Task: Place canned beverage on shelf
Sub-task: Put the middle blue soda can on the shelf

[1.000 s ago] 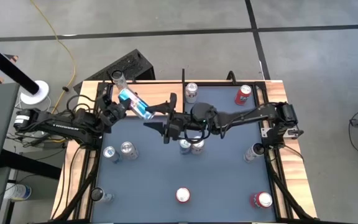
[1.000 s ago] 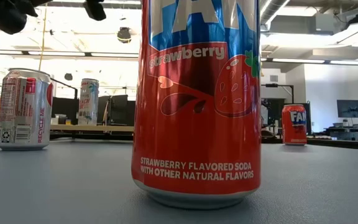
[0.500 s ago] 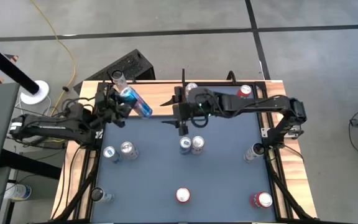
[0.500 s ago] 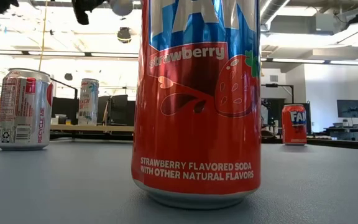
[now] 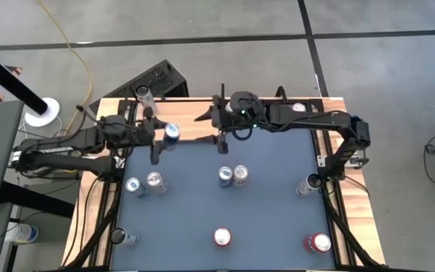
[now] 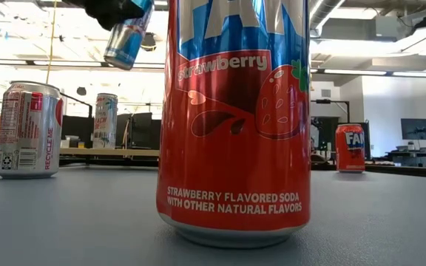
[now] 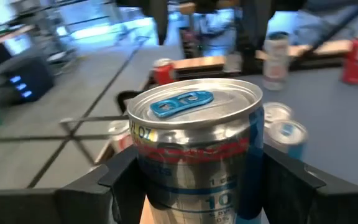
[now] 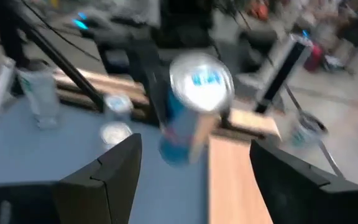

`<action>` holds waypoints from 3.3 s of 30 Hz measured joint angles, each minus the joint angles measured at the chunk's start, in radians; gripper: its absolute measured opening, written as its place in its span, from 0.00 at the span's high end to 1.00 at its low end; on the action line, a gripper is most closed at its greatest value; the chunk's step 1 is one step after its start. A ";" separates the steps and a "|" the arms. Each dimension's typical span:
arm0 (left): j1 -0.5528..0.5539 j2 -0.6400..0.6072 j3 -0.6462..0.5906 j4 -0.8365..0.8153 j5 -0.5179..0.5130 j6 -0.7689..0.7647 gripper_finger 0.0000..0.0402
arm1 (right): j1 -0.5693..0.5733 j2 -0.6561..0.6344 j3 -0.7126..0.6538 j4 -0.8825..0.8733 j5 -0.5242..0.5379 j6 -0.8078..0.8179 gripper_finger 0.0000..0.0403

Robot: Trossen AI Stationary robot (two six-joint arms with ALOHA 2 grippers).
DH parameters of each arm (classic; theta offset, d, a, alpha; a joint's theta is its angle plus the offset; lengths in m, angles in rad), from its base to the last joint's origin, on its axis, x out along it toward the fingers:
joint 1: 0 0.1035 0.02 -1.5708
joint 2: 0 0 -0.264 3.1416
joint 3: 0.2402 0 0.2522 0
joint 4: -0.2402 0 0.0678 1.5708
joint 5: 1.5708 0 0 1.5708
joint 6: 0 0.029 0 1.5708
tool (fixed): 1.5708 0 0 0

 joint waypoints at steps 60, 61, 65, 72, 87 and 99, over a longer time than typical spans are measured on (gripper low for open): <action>-0.011 0.116 -0.013 0.070 0.163 0.100 0.42 | 0.049 0.177 0.001 0.263 -0.083 -0.159 0.32; -0.011 0.116 -0.013 0.069 0.163 0.100 0.42 | 0.049 0.177 0.001 0.263 -0.083 -0.156 0.34; -0.011 0.116 -0.013 0.067 0.167 0.105 0.42 | 0.049 0.177 0.001 0.256 -0.083 -0.137 0.45; -0.010 0.117 -0.013 0.054 0.184 0.101 0.41 | 0.040 0.176 0.002 0.216 -0.084 -0.119 0.54; -0.009 -0.030 -0.011 -0.230 -0.296 0.083 0.27 | -0.018 0.178 -0.002 0.168 0.001 -0.001 0.53; -0.010 -0.163 -0.011 -0.291 -0.332 -0.050 0.27 | -0.135 0.239 0.092 0.142 -0.002 0.126 0.53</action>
